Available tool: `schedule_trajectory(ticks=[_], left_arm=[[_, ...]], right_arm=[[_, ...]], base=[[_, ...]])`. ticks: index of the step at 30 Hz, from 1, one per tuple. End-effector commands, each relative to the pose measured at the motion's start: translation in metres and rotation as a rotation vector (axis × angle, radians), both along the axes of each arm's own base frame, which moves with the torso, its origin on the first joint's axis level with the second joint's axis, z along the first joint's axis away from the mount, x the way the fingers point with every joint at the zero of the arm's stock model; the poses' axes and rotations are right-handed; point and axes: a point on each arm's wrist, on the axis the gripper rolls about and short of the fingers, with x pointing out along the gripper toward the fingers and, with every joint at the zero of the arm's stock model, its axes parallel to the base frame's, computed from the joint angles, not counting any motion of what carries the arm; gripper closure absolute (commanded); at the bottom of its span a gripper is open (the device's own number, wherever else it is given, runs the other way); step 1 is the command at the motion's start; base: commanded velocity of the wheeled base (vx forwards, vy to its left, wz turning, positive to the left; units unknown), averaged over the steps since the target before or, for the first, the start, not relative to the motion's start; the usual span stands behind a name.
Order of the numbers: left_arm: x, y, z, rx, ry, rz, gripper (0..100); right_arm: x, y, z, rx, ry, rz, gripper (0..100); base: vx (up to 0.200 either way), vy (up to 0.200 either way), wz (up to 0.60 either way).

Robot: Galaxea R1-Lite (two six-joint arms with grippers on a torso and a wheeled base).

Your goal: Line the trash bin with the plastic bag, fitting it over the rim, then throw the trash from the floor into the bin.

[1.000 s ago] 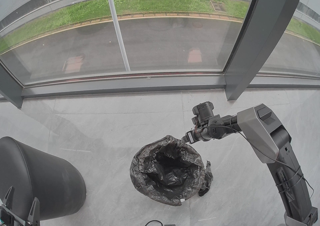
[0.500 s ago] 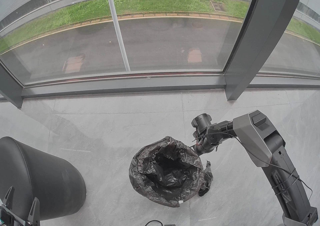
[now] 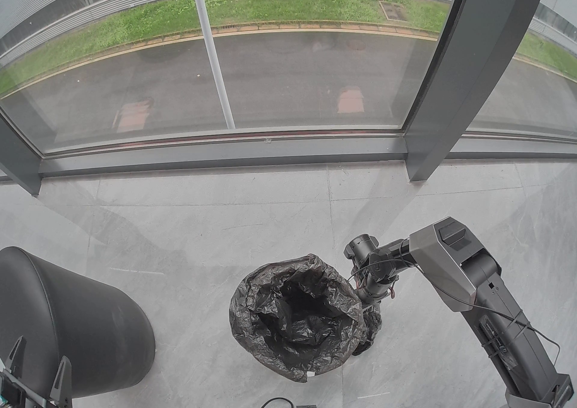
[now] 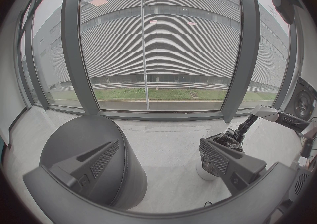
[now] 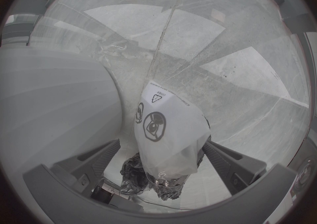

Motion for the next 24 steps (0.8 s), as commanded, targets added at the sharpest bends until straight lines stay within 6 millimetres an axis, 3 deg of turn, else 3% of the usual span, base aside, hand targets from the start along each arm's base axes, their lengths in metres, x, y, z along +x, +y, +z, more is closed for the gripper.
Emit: schedule_trajectory(ticks=[1,20,21,24], left_arm=[[0.000,0.000,-0.005,0.001,0.004,0.000,0],[0.000,0.000,-0.005,-0.001,0.004,0.000,0],[0.000,0.000,-0.005,0.001,0.004,0.000,0],[0.000,0.000,-0.005,0.001,0.004,0.000,0]], right_arm=[[-0.001,-0.001,-0.006,-0.004,0.011,-0.009,0],[0.003,-0.012,-0.007,-0.002,0.010,-0.100,0],[0.003,-0.012,-0.007,-0.002,0.010,-0.100,100],[0.003,-0.012,-0.007,-0.002,0.011,-0.103,100]], base=[[0.000,0.000,0.00],[0.000,0.000,0.00],[0.000,0.000,0.00],[0.000,0.000,0.00]])
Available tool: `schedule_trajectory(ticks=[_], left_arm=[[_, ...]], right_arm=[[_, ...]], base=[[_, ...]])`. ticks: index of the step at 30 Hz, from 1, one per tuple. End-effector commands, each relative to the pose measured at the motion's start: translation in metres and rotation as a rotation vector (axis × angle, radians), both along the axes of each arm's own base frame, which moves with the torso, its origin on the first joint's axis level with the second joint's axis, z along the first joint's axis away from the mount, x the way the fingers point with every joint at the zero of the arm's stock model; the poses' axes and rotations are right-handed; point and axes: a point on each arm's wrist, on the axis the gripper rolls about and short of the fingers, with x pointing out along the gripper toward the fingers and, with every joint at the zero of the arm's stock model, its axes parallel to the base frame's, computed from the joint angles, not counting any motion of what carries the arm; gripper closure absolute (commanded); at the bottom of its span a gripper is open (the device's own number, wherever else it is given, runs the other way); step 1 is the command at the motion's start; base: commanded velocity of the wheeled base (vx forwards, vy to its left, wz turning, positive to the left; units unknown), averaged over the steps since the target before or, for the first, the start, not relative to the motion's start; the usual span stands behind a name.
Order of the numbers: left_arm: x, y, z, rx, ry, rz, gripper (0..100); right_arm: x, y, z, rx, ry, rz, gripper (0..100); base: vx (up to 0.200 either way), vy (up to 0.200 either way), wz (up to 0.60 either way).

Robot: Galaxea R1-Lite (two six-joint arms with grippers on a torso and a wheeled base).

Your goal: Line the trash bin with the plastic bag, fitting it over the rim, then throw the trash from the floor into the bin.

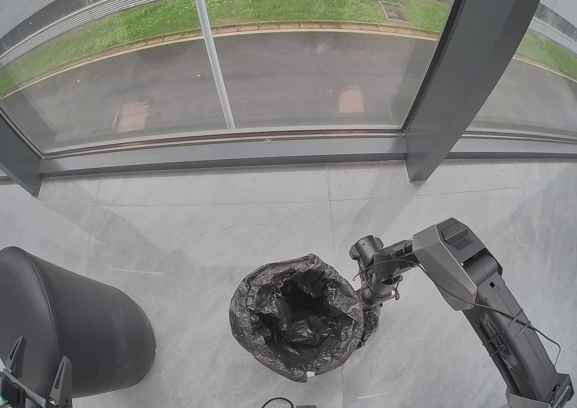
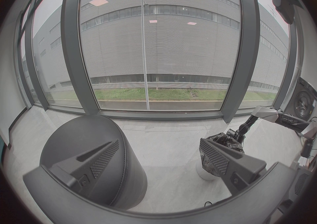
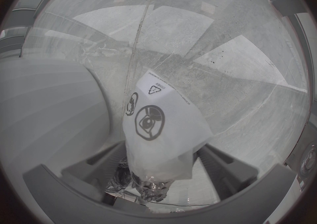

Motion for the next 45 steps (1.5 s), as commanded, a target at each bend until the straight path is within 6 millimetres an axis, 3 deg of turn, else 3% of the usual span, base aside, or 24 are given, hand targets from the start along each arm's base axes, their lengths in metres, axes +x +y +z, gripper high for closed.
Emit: schedule_trajectory(ticks=[1,10,14,20,27,32,36,40,41,42,43,45], left_arm=[[0.000,0.000,-0.005,0.000,0.002,0.000,0],[0.000,0.000,-0.005,0.000,0.002,0.000,0],[0.000,0.000,-0.005,-0.001,0.002,0.000,0],[0.000,0.000,-0.005,0.000,0.002,0.000,0],[0.000,0.000,-0.005,0.000,0.002,0.000,0],[0.000,0.000,-0.005,-0.001,0.002,0.000,0],[0.000,0.000,-0.005,-0.001,0.002,0.000,0],[0.000,0.000,-0.005,-0.001,0.002,0.000,0],[0.000,0.000,-0.005,-0.001,0.002,0.000,0],[0.000,0.000,-0.005,0.000,0.002,0.000,0],[0.000,0.000,-0.005,-0.001,0.002,0.000,0],[0.000,0.000,-0.005,-0.001,0.002,0.000,0]], right_arm=[[0.000,0.000,0.000,0.000,0.001,-0.004,100],[0.000,0.002,0.004,-0.004,-0.008,-0.007,100],[0.002,0.003,0.014,-0.023,-0.039,-0.012,100],[0.002,0.000,0.083,-0.039,-0.058,-0.025,100],[-0.006,-0.026,0.172,-0.135,-0.123,-0.106,100],[-0.022,-0.032,0.208,-0.247,-0.125,-0.135,100],[-0.035,-0.020,0.213,-0.315,-0.097,-0.094,100],[-0.070,0.019,0.256,-0.377,-0.190,-0.010,100],[-0.070,0.019,0.256,-0.377,-0.190,-0.010,100],[-0.084,0.041,0.264,-0.380,-0.228,0.049,100],[-0.090,0.050,0.268,-0.375,-0.245,0.070,100],[-0.090,0.050,0.268,-0.375,-0.245,0.070,100]], base=[[0.000,0.000,0.00],[0.000,0.000,0.00],[0.000,0.000,0.00],[0.000,0.000,0.00],[0.000,0.000,0.00],[0.000,0.000,0.00],[0.000,0.000,0.00],[0.000,0.000,0.00],[0.000,0.000,0.00],[0.000,0.000,0.00],[0.000,0.000,0.00],[0.000,0.000,0.00]])
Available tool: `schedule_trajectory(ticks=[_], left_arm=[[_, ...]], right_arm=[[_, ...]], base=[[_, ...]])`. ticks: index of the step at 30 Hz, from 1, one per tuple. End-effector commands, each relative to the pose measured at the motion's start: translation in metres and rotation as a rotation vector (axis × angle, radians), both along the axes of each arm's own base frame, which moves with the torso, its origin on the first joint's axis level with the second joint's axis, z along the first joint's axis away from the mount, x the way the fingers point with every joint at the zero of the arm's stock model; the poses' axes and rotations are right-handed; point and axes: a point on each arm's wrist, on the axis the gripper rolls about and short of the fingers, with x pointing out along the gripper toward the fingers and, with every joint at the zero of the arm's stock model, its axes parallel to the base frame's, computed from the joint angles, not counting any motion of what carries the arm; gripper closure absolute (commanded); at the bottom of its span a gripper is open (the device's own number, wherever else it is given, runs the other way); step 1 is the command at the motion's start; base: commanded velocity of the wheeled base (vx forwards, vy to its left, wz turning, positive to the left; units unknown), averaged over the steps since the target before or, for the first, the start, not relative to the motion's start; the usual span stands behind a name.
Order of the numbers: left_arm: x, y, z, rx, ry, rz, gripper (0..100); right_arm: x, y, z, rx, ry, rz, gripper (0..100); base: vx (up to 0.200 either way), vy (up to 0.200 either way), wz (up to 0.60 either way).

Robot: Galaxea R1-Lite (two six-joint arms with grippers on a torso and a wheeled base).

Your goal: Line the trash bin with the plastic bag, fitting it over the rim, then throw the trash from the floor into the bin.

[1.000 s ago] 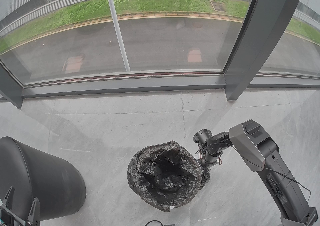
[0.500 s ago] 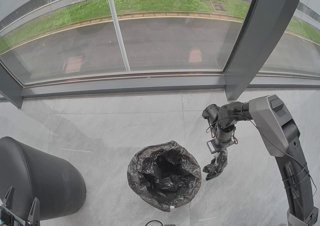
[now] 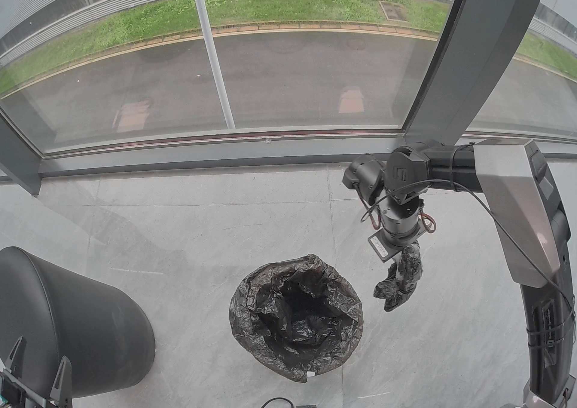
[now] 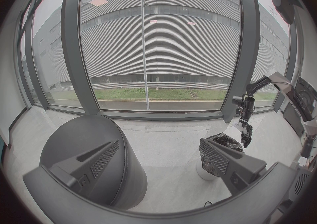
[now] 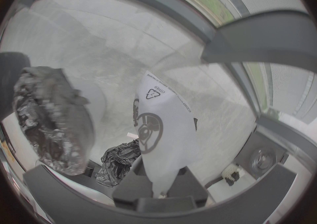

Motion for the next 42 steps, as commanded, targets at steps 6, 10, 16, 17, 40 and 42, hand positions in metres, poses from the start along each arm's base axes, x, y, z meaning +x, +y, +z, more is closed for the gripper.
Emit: schedule_trajectory(ticks=[6,10,16,17,40,42], left_arm=[[0.000,0.000,-0.005,0.001,0.002,0.001,0],[0.000,0.000,-0.005,0.001,0.002,0.001,0],[0.000,0.000,-0.005,0.001,0.002,0.001,0],[0.000,0.000,-0.005,-0.001,0.002,0.001,0],[0.000,0.000,-0.005,-0.001,0.002,0.001,0],[0.000,0.000,-0.005,0.001,0.002,0.001,0]], right_arm=[[-0.072,0.083,0.064,-0.049,-0.184,0.364,100],[-0.079,0.105,0.071,-0.041,-0.269,0.459,100],[-0.106,0.133,0.074,-0.013,-0.305,0.559,100],[-0.110,0.138,0.072,-0.015,-0.299,0.575,100],[-0.125,0.187,-0.035,-0.171,-0.138,0.667,100],[-0.125,0.188,-0.045,-0.183,-0.121,0.668,100]], base=[[0.000,0.000,0.00],[0.000,0.000,0.00],[0.000,0.000,0.00],[0.000,0.000,0.00],[0.000,0.000,0.00],[0.000,0.000,0.00]])
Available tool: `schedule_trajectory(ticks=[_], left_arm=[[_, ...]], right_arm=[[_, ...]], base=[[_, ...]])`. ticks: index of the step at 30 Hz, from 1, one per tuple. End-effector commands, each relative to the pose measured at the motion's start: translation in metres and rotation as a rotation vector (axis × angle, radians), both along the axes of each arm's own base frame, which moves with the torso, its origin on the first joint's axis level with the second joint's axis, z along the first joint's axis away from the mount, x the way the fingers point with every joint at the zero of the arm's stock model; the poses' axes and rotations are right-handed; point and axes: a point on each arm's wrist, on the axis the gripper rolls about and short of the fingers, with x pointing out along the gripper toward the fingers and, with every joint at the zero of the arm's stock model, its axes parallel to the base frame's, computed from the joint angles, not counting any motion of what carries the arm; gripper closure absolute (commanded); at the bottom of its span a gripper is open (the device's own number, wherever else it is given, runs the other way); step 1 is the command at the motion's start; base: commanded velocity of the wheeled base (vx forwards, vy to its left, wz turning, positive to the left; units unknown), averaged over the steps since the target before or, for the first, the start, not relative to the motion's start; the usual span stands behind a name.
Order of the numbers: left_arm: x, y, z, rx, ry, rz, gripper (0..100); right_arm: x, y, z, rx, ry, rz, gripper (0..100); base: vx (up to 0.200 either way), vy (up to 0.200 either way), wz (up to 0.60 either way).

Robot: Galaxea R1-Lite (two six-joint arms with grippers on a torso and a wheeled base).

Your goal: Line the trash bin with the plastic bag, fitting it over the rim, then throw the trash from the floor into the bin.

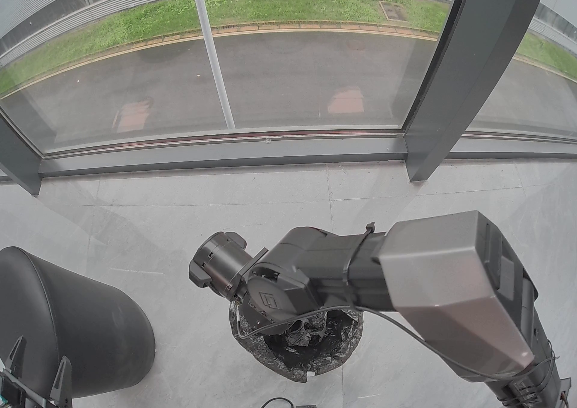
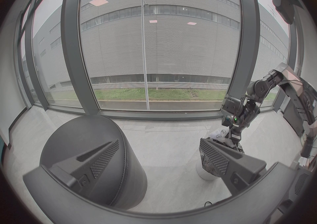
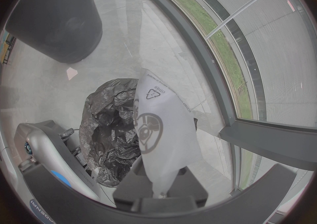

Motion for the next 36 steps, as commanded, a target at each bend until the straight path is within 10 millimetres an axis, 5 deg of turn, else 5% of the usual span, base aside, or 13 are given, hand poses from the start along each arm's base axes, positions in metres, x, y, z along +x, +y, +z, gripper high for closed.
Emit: schedule_trajectory(ticks=[1,19,36], left_arm=[[0.000,0.000,-0.005,0.001,0.003,0.001,0],[0.000,0.000,-0.005,0.001,0.003,0.001,0],[0.000,0.000,-0.005,0.001,0.003,0.001,0]], right_arm=[[0.002,0.004,-0.028,-0.050,0.033,0.001,100],[0.002,0.007,-0.075,-0.141,0.091,0.007,100],[0.022,-0.007,-0.077,-0.140,0.094,-0.041,100]], base=[[0.000,0.000,0.00],[0.000,0.000,0.00],[0.000,0.000,0.00]])
